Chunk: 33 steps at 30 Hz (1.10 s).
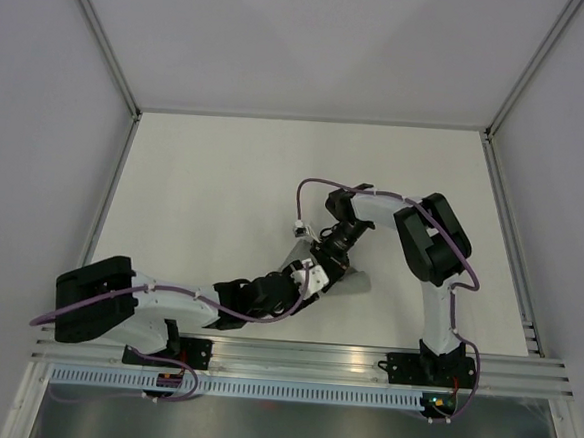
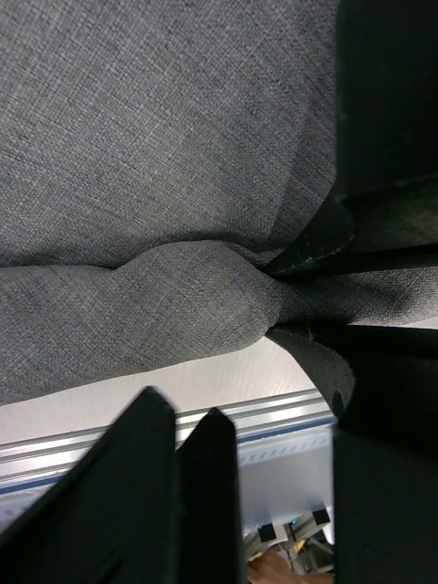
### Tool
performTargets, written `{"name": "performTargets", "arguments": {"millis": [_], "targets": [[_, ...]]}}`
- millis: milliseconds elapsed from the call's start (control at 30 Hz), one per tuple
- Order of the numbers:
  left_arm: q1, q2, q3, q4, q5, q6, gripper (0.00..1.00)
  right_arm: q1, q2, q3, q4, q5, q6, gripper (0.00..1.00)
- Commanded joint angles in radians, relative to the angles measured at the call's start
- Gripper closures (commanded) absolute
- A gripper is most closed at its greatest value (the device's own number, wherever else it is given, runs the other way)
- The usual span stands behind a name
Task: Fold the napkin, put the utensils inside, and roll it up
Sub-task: Roll the napkin with the utensil
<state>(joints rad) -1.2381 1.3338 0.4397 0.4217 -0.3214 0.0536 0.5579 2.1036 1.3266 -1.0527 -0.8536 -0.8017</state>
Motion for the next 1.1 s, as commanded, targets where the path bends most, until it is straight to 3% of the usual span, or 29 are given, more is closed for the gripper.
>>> {"name": "performTargets", "arguments": {"millis": [0, 300, 567, 667, 800, 900, 1067], "targets": [[-0.037, 0.071, 0.085, 0.014, -0.008, 0.156, 0.43, 0.008, 0.133, -0.044, 0.086, 0.346, -0.036, 0.86], [-0.052, 0.206, 0.120, 0.034, -0.030, 0.262, 0.34, 0.007, 0.176, -0.004, 0.059, 0.346, -0.021, 0.86], [-0.050, 0.289, 0.131, 0.008, 0.005, 0.278, 0.34, -0.018, 0.206, 0.029, 0.040, 0.358, -0.027, 0.86], [-0.050, 0.338, 0.157, -0.033, 0.037, 0.266, 0.42, -0.032, 0.219, 0.043, 0.028, 0.350, -0.033, 0.86], [-0.050, 0.381, 0.188, -0.076, 0.082, 0.229, 0.77, -0.049, 0.222, 0.048, 0.010, 0.331, -0.051, 0.85], [-0.049, 0.407, 0.208, -0.119, 0.111, 0.198, 0.91, -0.053, 0.213, 0.042, 0.011, 0.320, -0.056, 0.81], [-0.044, 0.439, 0.223, -0.152, 0.198, 0.150, 0.98, -0.065, 0.141, 0.017, 0.031, 0.269, -0.064, 0.62]]}}
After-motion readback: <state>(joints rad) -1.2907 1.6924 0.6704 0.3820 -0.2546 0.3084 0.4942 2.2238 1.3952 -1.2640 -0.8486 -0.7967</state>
